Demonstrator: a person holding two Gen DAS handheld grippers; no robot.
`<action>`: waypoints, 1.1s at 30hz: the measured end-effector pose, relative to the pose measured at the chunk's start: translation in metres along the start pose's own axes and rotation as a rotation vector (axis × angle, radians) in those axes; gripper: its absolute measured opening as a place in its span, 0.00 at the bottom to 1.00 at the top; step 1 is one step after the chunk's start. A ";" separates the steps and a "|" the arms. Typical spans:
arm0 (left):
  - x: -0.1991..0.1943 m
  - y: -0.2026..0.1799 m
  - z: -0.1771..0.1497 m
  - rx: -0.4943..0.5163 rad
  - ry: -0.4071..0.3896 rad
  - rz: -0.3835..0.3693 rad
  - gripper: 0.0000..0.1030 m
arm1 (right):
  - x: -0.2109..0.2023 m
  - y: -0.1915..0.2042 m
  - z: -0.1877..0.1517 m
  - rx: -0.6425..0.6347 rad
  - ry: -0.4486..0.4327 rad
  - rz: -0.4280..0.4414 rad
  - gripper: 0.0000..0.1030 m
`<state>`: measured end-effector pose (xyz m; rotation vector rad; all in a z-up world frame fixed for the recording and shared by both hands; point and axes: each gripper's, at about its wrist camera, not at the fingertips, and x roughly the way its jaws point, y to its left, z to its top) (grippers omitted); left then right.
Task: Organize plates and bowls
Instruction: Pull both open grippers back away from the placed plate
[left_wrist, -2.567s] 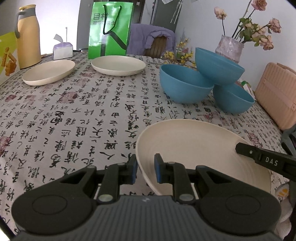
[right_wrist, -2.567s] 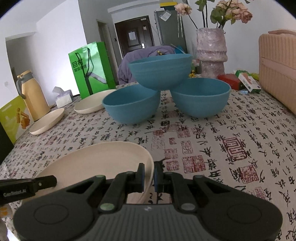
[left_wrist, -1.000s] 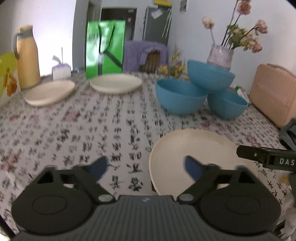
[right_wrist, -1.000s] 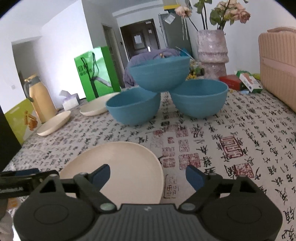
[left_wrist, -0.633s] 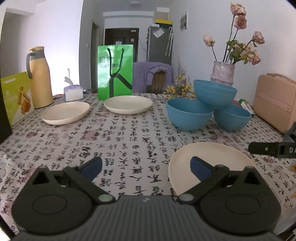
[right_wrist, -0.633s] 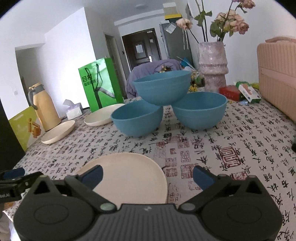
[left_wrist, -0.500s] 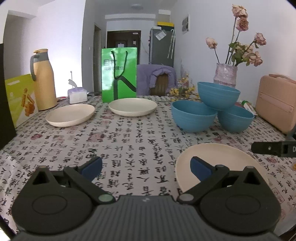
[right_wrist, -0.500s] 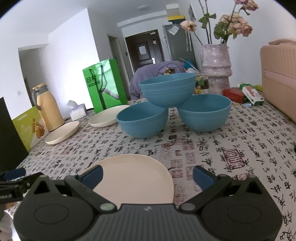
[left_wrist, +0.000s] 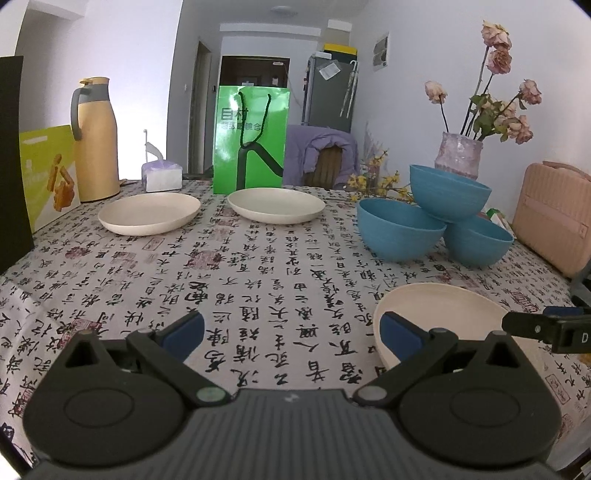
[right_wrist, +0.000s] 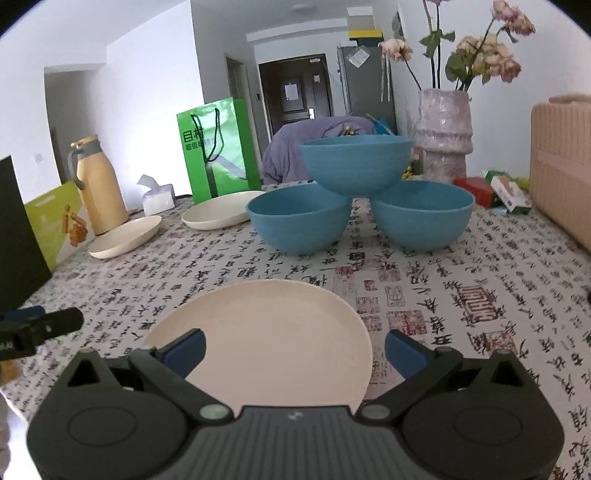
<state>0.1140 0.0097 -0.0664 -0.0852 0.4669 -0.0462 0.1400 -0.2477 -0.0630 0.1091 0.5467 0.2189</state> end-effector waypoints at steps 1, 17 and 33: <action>0.000 0.002 0.000 -0.004 -0.004 0.007 1.00 | 0.001 0.001 0.001 0.002 0.001 0.001 1.00; -0.001 0.025 0.015 -0.008 -0.059 0.042 1.00 | 0.024 0.014 0.019 -0.005 -0.023 -0.022 1.00; 0.000 0.056 0.041 -0.040 -0.083 0.054 1.00 | 0.051 0.046 0.062 -0.047 -0.049 0.052 1.00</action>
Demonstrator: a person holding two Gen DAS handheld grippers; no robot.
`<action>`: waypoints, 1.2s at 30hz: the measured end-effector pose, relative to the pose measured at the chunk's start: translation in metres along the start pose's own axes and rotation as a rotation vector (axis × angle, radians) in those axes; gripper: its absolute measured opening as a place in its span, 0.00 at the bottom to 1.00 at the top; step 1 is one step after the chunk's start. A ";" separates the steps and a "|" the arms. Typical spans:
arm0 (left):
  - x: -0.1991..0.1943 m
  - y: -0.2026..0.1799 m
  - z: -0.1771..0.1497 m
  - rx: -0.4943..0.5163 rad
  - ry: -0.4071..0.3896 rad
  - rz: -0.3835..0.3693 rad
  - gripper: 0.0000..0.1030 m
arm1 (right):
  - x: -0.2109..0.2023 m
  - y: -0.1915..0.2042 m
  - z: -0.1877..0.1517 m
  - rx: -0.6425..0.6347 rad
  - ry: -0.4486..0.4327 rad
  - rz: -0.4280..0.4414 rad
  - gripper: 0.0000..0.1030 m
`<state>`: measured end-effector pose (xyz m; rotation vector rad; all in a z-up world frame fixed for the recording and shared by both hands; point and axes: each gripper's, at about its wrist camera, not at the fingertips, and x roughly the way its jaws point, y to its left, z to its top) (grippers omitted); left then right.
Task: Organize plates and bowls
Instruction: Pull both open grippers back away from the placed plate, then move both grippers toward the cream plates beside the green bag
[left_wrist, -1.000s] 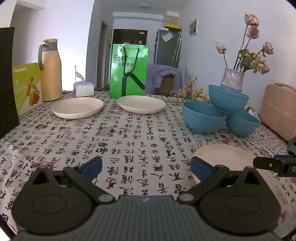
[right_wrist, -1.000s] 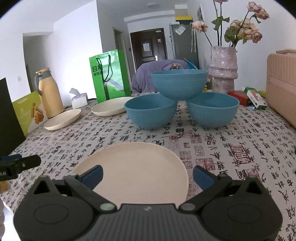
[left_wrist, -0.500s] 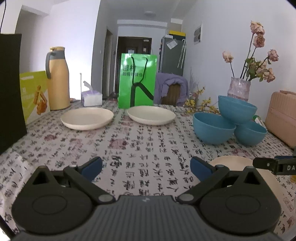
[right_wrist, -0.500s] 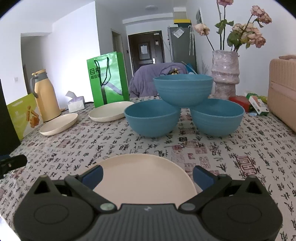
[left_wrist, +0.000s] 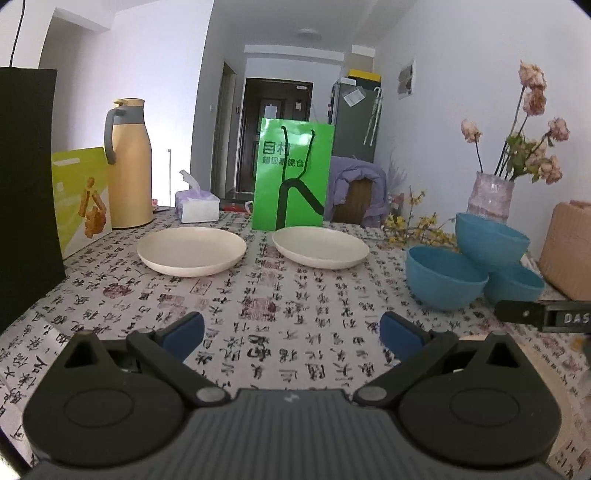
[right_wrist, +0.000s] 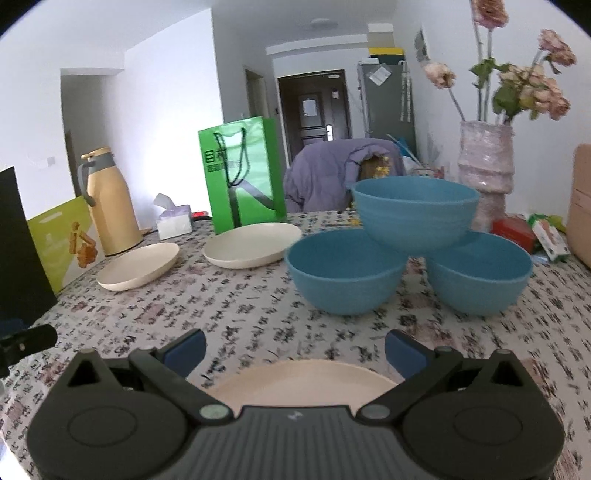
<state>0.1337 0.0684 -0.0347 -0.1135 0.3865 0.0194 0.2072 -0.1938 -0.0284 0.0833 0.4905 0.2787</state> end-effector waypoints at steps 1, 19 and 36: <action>0.001 0.001 0.002 0.001 -0.004 0.004 1.00 | 0.003 0.003 0.003 -0.006 0.003 0.007 1.00; 0.024 0.023 0.052 -0.027 -0.090 0.064 1.00 | 0.043 0.043 0.050 -0.068 -0.006 0.092 1.00; 0.056 0.047 0.089 -0.146 -0.138 0.087 1.00 | 0.085 0.069 0.095 -0.075 -0.045 0.112 1.00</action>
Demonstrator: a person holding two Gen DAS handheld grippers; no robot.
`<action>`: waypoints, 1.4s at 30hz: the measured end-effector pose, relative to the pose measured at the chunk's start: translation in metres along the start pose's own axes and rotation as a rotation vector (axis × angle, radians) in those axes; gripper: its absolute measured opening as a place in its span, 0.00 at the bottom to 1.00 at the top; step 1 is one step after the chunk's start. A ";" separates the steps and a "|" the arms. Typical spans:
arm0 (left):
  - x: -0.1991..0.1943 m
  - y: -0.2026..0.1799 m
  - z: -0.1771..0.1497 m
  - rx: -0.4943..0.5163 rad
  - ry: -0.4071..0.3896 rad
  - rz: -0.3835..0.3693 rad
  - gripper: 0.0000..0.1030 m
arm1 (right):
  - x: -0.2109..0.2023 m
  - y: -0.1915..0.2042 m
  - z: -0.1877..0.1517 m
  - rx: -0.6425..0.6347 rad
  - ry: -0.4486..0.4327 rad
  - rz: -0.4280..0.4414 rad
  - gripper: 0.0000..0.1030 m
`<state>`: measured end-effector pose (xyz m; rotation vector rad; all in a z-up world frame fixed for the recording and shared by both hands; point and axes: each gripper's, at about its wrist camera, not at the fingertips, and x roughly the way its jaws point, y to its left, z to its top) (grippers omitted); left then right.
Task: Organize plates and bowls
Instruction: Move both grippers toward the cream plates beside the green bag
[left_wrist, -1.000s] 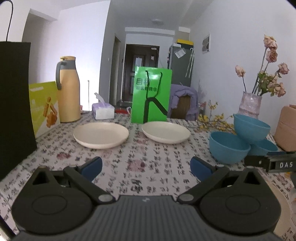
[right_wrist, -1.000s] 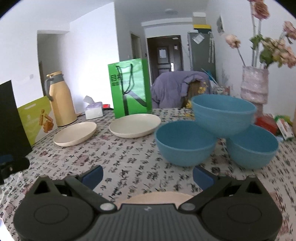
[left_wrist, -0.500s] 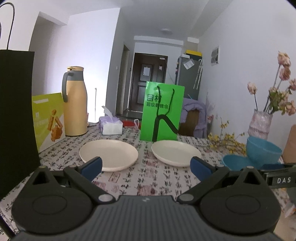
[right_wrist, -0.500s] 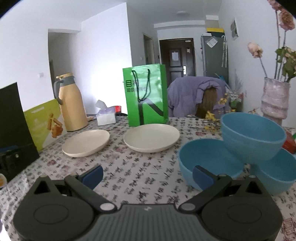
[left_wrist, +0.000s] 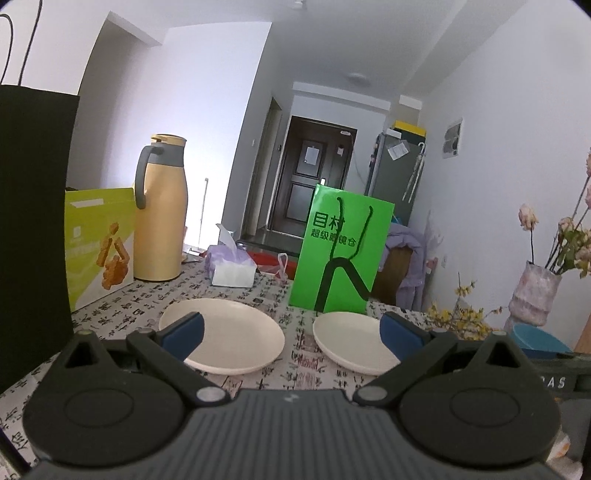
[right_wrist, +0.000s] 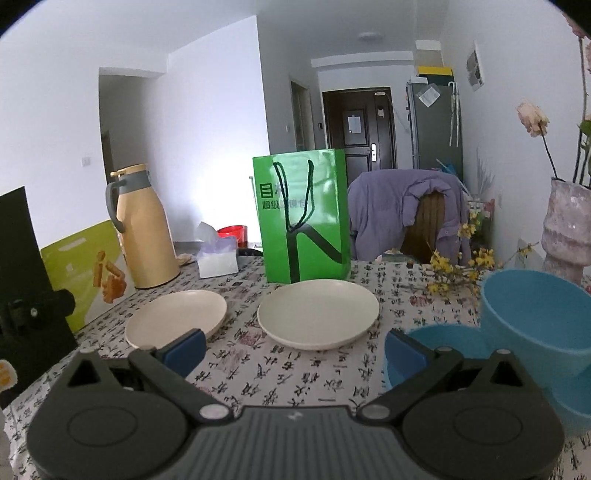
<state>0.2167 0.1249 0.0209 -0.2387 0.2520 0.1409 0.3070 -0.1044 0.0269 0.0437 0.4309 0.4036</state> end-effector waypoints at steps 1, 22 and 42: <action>0.004 0.001 0.003 -0.005 0.001 0.001 1.00 | 0.003 0.001 0.002 -0.004 0.005 0.002 1.00; 0.072 0.004 0.063 -0.174 -0.015 0.038 1.00 | 0.062 0.003 0.059 -0.015 -0.016 -0.070 1.00; 0.170 0.077 0.073 -0.336 0.133 0.278 1.00 | 0.140 0.042 0.079 -0.042 0.075 -0.061 1.00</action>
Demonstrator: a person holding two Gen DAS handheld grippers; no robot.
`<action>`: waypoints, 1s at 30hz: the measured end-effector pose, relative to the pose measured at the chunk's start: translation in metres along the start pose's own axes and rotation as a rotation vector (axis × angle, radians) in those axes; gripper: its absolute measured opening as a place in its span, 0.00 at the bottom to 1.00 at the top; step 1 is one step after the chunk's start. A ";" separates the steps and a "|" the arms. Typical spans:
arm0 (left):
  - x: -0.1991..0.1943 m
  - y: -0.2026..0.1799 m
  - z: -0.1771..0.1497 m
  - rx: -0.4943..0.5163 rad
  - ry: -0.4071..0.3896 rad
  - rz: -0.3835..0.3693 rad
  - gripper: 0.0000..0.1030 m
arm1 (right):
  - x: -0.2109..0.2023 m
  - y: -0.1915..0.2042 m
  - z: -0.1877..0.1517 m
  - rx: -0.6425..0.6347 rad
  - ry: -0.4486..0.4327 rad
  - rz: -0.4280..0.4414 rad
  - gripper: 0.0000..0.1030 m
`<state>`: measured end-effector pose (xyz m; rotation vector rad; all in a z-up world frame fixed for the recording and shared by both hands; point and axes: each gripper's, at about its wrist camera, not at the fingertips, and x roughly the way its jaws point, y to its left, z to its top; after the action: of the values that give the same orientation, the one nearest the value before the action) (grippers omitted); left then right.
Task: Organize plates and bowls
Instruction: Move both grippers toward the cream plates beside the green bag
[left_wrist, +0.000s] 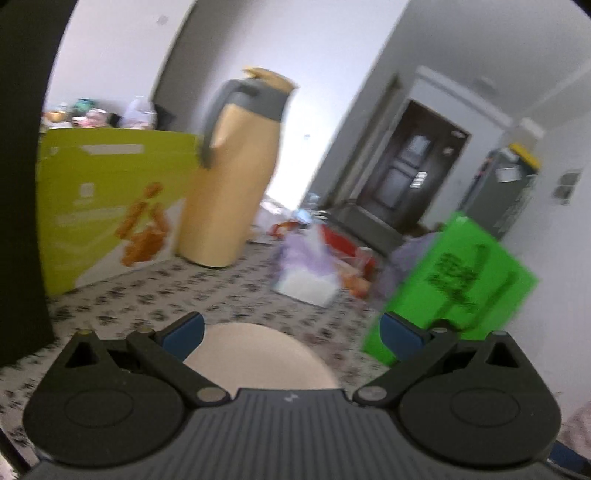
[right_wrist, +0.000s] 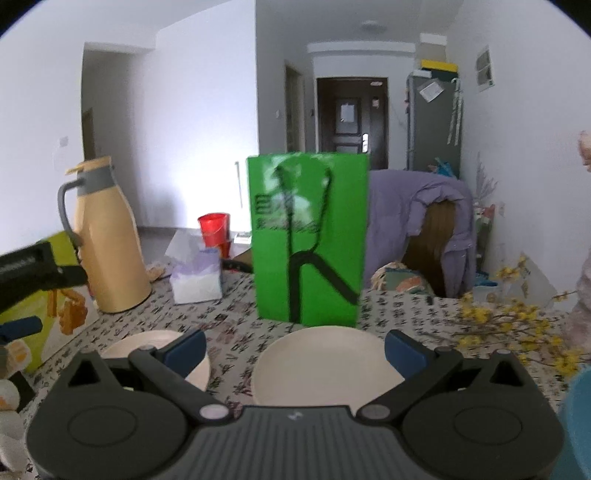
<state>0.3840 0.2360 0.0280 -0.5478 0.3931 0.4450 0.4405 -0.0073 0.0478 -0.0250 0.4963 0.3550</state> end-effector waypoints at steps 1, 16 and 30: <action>0.004 0.004 0.000 0.006 -0.004 0.033 1.00 | 0.006 0.005 0.001 -0.001 0.009 0.010 1.00; 0.029 0.029 -0.002 0.069 0.096 0.104 1.00 | 0.050 0.049 0.013 0.079 0.048 0.081 1.00; 0.049 0.061 -0.005 0.100 0.122 0.103 1.00 | 0.076 0.086 0.001 0.123 0.083 0.041 0.99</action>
<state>0.3929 0.2938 -0.0238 -0.4600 0.5597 0.4896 0.4744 0.0987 0.0182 0.0902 0.6003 0.3643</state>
